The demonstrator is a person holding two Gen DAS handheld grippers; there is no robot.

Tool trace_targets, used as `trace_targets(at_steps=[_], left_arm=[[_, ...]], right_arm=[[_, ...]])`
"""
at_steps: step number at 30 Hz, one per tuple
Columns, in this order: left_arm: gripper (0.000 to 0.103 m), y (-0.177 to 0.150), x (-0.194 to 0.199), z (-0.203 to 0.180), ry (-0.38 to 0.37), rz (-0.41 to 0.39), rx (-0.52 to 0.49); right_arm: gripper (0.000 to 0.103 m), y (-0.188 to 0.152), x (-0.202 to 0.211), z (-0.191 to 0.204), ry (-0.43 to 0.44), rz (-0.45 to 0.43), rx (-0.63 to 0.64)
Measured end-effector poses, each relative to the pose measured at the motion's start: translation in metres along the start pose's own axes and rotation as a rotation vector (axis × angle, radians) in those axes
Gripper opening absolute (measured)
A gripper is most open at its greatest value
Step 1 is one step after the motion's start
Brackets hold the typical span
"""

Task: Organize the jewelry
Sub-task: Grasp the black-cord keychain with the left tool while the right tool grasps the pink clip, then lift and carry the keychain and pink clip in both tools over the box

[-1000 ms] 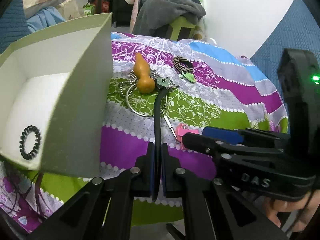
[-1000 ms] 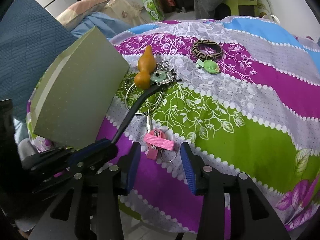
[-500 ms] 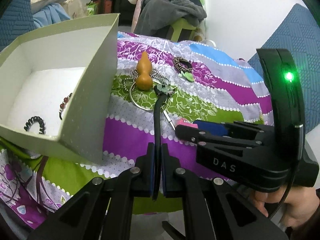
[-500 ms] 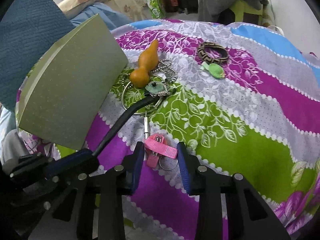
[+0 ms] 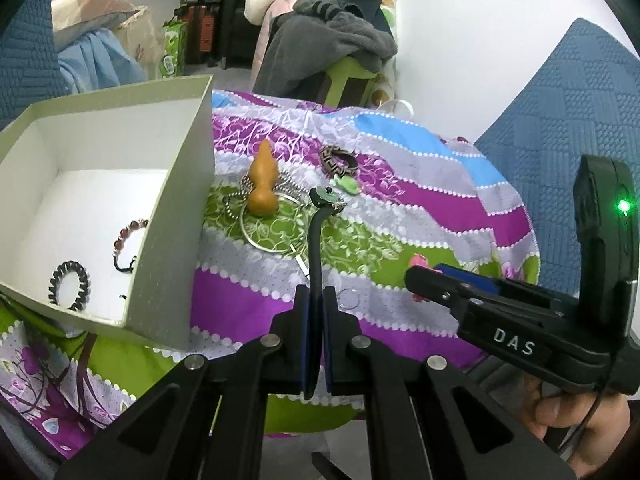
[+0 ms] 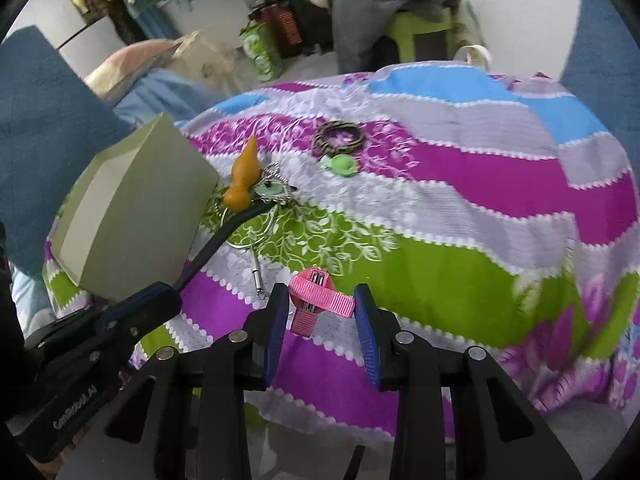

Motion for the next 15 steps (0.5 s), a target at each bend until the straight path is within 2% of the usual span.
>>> trace_targets(at_steps=[8,15], left_arm=[[0.003,0.024,0.031,-0.005,-0.004,-0.039,0.0],[0.003,0.054,0.066,-0.009,-0.008,-0.08,-0.006]], right_arm=[[0.031,0.007,0.033,0.0,-0.042,-0.045,-0.034],[0.031,0.022,0.08,0.004,-0.09,-0.118,-0.044]])
Point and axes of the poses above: each gripper's, at about its wrist camera, not at the fingertips, and x roughly against the way its jaws point, z to its left, y to its top, the point moved 9 cm from there along -x, roughly the way its jaws point, and after that the axes turned 4 degrees about y, right-handed, at the moved point
